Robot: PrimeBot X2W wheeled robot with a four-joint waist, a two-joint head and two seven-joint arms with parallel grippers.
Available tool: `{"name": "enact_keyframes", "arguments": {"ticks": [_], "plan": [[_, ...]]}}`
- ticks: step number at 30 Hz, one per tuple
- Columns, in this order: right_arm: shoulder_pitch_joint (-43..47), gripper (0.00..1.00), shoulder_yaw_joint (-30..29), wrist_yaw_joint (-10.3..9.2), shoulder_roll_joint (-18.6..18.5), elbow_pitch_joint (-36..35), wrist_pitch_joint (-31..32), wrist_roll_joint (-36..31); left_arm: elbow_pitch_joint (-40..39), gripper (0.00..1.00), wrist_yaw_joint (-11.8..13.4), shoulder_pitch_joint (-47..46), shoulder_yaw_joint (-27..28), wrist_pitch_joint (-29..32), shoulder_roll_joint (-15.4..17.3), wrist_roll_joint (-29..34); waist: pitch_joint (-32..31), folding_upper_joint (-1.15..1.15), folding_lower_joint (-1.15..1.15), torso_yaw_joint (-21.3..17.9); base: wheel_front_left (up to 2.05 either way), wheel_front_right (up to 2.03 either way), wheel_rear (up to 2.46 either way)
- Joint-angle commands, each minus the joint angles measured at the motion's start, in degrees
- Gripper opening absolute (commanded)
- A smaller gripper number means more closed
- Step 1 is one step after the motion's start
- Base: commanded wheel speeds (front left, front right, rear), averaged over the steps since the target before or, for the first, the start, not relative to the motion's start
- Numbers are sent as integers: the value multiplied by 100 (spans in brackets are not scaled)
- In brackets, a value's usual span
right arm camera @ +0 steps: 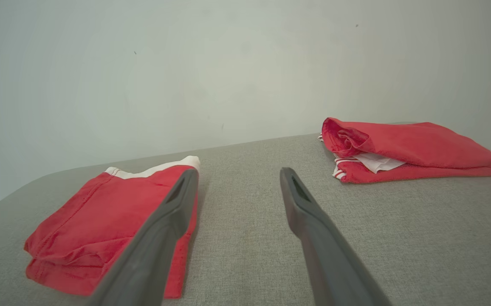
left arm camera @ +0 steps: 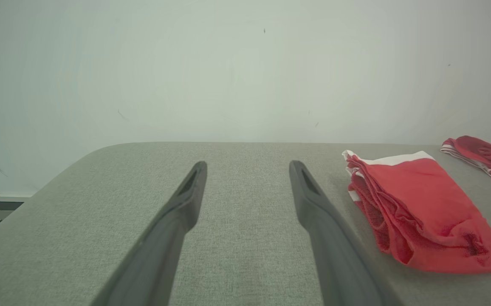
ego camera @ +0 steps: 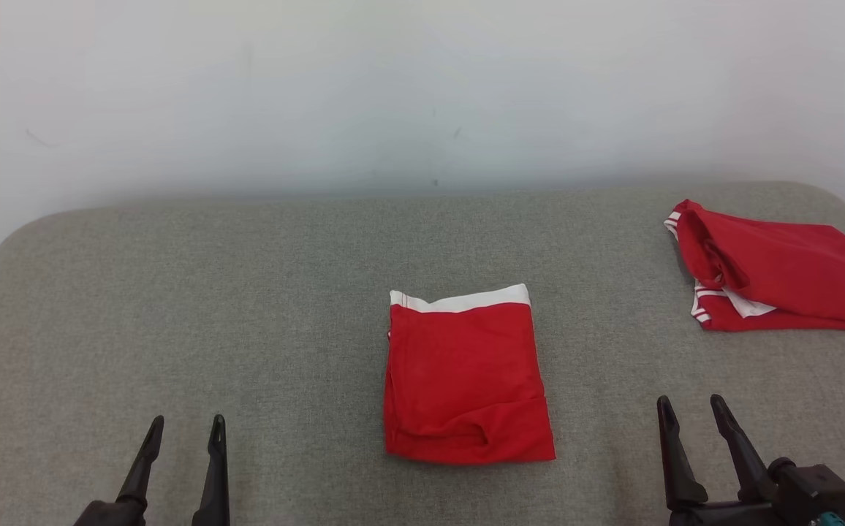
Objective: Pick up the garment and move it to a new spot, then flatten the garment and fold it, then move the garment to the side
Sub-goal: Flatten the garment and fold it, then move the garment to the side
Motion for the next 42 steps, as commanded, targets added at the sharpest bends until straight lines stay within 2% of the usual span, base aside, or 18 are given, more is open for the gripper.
{"name": "enact_keyframes", "arguments": {"ticks": [1,12,24,32,42], "plan": [[80,100,-34,-13,12,-24,-22,-42,-28,100,9,97,-28,-18,47,30,-13,0,1,-2,0,0,0],[245,100,-157,-13,47,26,-22,-86,-50,100,9,225,-80,-18,174,40,-40,0,1,95,0,0,0],[-251,100,92,-13,36,372,199,-109,-48,100,9,148,-45,-18,51,88,49,0,1,278,0,0,0],[-1016,100,226,-13,55,972,444,-201,-25,100,9,-20,-174,-18,-22,117,203,0,1,529,0,0,0],[-2100,100,88,-13,185,2233,743,-467,-4,100,9,-338,-350,-18,-99,57,573,0,1,978,0,0,0]]}}
